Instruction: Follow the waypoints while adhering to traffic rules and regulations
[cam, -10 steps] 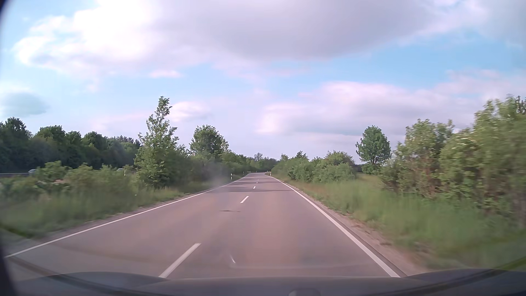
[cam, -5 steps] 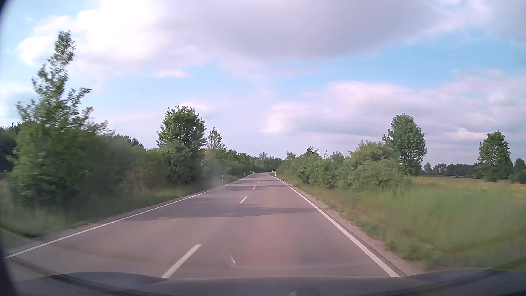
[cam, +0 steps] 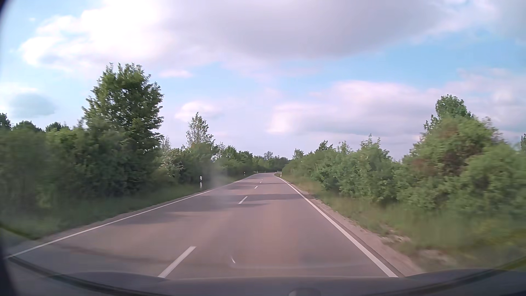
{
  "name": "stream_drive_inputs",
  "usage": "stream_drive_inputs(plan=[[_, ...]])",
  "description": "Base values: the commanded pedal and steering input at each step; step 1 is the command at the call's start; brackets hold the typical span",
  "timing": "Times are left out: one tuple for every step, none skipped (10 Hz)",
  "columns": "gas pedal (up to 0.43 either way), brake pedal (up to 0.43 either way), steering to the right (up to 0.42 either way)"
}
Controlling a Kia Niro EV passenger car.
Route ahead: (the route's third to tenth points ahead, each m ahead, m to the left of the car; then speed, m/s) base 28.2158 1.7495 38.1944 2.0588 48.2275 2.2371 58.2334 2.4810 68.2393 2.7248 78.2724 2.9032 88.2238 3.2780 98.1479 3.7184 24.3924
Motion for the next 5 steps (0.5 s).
stream_drive_inputs(plan=[[0.189,0.000,-0.008],[0.189,0.000,-0.008],[0.189,0.000,-0.008],[0.189,0.000,-0.008],[0.189,0.000,-0.006]])
